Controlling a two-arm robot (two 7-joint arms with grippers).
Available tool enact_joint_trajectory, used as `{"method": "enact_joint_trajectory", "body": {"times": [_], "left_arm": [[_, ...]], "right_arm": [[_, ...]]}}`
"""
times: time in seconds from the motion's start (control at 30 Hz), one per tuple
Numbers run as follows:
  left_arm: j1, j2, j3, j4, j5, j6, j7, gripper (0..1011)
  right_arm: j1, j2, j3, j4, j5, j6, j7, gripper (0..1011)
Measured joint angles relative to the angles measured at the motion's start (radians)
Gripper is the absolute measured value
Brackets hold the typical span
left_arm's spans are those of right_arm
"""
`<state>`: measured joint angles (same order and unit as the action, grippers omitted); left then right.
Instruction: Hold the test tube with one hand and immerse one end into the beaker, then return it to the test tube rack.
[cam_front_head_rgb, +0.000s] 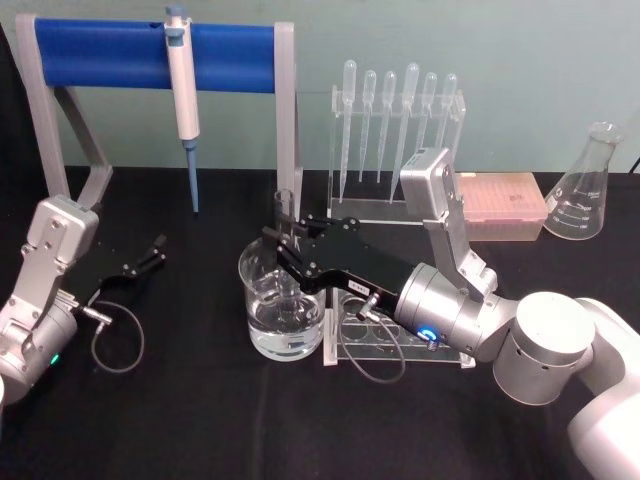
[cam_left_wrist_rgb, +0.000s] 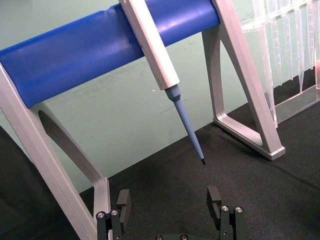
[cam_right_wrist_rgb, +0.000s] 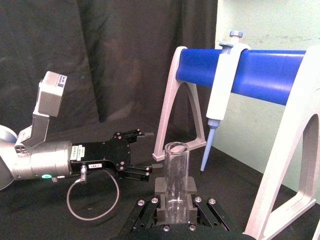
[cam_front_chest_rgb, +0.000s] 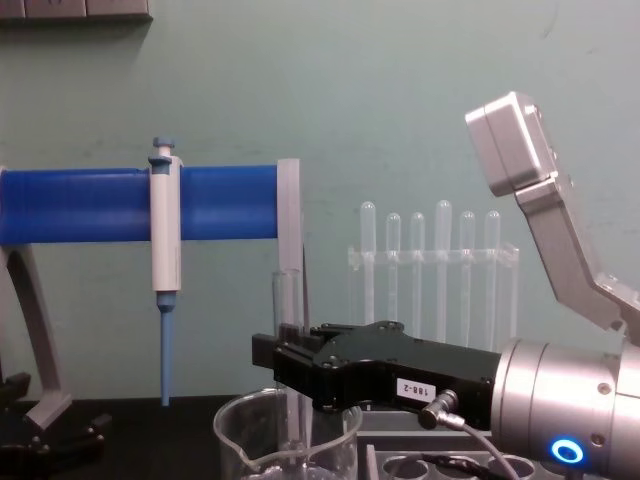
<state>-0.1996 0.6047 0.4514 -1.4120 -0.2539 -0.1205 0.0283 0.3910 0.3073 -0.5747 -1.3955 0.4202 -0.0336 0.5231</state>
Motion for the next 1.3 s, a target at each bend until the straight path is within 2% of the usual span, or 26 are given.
{"method": "enact_joint_trajectory", "body": {"times": [1.3], "left_arm": [[0.0, 0.0, 0.0, 0.0, 0.0, 0.0, 0.0, 1000]], "right_arm": [[0.0, 0.0, 0.0, 0.0, 0.0, 0.0, 0.0, 225]]}}
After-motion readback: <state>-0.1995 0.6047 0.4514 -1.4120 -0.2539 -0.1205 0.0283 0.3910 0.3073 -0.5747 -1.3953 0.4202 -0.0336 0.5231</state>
